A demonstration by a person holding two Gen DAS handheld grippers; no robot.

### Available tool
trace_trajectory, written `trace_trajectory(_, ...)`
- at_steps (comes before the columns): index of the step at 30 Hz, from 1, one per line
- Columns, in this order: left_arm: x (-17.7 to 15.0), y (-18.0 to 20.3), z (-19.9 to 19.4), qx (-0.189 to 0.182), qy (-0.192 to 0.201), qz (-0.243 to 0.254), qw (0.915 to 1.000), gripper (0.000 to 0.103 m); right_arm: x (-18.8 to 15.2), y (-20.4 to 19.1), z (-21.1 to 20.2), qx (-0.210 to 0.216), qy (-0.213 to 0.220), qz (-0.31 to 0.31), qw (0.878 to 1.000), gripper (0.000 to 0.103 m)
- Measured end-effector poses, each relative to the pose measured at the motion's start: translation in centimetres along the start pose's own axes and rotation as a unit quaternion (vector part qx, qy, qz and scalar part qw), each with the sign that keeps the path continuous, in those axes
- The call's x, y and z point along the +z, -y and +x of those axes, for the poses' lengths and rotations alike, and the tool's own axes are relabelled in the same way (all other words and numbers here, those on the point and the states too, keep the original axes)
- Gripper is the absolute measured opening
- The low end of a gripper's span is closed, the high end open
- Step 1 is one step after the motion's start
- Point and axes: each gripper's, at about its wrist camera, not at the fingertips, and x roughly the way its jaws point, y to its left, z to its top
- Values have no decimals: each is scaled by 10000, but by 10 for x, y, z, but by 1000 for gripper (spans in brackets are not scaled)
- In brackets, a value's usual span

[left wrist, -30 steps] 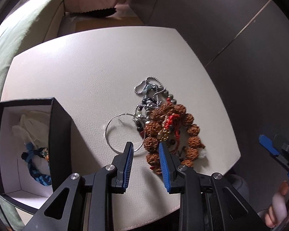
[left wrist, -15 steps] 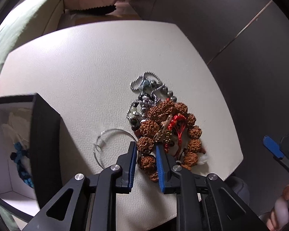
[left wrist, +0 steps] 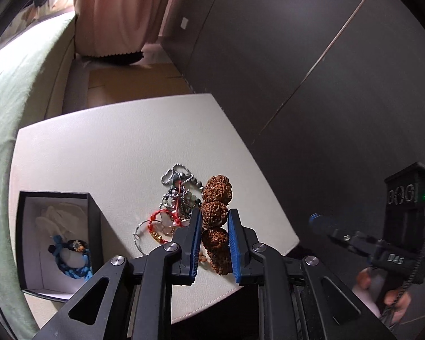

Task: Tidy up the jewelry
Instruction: 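Lift rudraksha bracelet with left tool while right tool grasps red string bracelet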

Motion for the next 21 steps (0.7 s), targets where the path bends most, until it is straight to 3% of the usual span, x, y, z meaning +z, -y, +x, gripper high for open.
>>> trace_trajectory(10,2,-27,-52,269,466,-195,9984,19,-3,-27,34,228,-405,-85,9989,68)
trace_trajectory(21,-6,-74,-96,474,781,-622,9939,19,-7,-53,102,-57,-1213,-184,9924,43)
